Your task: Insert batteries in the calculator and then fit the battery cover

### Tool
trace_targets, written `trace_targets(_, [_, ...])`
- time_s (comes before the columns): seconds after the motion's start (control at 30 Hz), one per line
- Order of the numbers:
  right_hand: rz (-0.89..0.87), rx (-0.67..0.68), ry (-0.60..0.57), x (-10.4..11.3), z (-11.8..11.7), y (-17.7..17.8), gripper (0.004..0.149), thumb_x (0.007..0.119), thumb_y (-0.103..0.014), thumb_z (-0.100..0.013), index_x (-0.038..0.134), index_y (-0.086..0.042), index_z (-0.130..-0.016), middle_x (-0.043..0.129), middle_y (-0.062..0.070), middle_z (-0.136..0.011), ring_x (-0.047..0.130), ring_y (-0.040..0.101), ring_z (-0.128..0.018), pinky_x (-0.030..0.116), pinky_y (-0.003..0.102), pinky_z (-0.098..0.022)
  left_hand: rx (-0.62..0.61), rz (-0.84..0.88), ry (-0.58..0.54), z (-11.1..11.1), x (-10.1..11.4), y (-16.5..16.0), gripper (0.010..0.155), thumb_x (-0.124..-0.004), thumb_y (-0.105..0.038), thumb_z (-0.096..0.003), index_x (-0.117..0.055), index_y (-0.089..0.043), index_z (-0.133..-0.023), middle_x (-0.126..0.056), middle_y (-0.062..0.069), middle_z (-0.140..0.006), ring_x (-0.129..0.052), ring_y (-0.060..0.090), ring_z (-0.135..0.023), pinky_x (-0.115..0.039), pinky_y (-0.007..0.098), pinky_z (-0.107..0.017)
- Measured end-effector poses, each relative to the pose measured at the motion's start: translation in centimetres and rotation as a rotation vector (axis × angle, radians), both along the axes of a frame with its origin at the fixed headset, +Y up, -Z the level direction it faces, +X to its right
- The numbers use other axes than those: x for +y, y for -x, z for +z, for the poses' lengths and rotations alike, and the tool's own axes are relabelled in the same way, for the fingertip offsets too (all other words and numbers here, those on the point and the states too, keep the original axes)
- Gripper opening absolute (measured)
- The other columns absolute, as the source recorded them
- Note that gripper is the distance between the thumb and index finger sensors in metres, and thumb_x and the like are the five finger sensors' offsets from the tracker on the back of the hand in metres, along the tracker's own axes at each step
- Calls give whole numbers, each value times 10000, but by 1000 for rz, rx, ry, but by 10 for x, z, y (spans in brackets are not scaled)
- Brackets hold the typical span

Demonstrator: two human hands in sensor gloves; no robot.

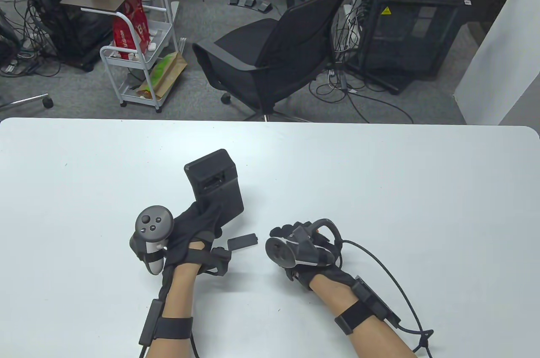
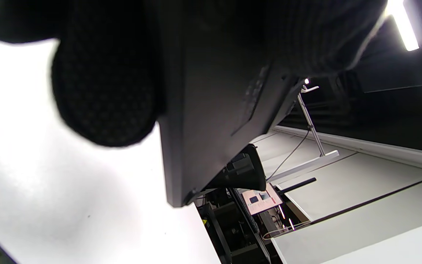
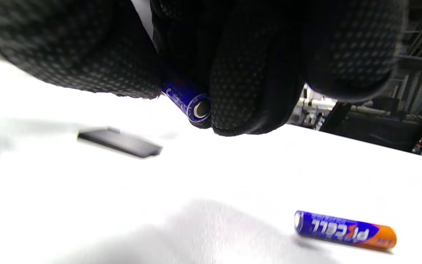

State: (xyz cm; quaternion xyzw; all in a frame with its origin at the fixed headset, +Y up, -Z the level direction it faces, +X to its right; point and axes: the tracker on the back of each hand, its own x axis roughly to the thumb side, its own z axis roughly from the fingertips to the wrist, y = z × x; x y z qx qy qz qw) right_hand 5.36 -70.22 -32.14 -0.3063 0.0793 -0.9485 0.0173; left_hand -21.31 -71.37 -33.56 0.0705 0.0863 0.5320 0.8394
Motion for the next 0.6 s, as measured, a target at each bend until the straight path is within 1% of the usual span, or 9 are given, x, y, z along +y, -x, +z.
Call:
trace_targets(0.1, [-63, -6, -21, 11, 6, -19, 458, 949, -364, -380, 850, -141, -768, 1001, 146, -642, 1051, 304, -420, 877, 474, -323, -24, -19, -7, 1, 3, -8, 598, -853, -548, -365, -913, -124, -783, -983, 145, -694, -1102, 252, -316, -874, 450, -317])
trace_targets(0.27, [-227, -33, -35, 28, 18, -55, 476, 961, -339, -380, 834, -131, -789, 988, 146, -654, 1041, 317, -439, 869, 481, -345, -76, -64, -20, 4, 8, -25, 599, -852, -549, -365, -916, -121, -779, -986, 148, -686, -1102, 249, -307, -876, 447, -310])
trace_targets(0.47, [-388, -53, -85, 39, 28, -90, 520, 967, -288, -391, 800, -125, -856, 976, 137, -673, 1025, 336, -472, 857, 497, -383, -159, -97, -40, 8, 14, -50, 598, -852, -549, -366, -920, -116, -773, -991, 150, -675, -1104, 244, -296, -880, 442, -301])
trace_targets(0.6, [-515, -70, -92, 43, 31, -112, 495, 967, -274, -394, 821, -120, -841, 980, 142, -679, 1025, 346, -484, 858, 500, -391, -225, -106, -52, 12, 18, -68, 597, -850, -550, -367, -924, -112, -767, -996, 151, -662, -1106, 238, -284, -883, 438, -293])
